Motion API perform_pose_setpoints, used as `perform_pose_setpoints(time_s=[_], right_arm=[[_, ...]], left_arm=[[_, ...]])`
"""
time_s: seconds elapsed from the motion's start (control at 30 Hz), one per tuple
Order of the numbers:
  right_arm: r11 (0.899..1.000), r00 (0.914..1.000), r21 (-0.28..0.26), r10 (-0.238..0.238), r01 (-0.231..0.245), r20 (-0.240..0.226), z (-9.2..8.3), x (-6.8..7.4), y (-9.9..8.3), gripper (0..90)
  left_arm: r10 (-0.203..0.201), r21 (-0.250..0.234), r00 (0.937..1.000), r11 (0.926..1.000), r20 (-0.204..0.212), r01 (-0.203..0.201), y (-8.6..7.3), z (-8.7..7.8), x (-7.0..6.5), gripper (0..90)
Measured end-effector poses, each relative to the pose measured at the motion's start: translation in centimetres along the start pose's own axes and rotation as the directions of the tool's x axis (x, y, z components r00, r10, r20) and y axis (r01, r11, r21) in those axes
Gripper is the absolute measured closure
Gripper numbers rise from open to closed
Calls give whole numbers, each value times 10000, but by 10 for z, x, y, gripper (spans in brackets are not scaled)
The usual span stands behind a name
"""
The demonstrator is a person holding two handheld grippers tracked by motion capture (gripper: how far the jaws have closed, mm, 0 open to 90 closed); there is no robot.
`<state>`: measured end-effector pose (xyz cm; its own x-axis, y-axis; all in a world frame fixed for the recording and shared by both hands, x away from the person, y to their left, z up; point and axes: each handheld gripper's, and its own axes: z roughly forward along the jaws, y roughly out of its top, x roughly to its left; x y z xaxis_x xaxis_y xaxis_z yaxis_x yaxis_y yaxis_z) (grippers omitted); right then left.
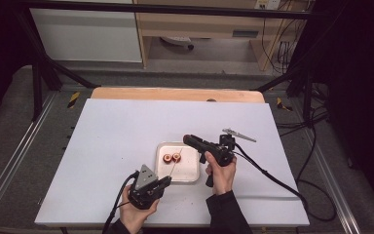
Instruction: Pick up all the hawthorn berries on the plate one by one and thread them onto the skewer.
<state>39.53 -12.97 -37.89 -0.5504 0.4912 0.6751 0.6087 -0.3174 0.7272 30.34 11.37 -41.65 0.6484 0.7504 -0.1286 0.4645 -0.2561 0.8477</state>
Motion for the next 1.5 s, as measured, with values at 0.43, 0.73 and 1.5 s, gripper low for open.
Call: perform_pose_setpoints(time_s=[0.43,0.73,1.5], right_arm=[[9909,9966,-1095,746,-780,-348,-24,1,11,613],[9782,9869,-1459,1361,-1477,-863,-26,4,11,613],[9780,9857,-1471,1334,-1477,-1026,-27,6,11,613]], left_arm=[[-111,-373,9999,9992,-43,109,17,17,-20,884],[-468,-945,9987,9945,-194,447,23,20,-30,884],[-543,-1139,9985,9921,-86,530,23,22,-30,884]])
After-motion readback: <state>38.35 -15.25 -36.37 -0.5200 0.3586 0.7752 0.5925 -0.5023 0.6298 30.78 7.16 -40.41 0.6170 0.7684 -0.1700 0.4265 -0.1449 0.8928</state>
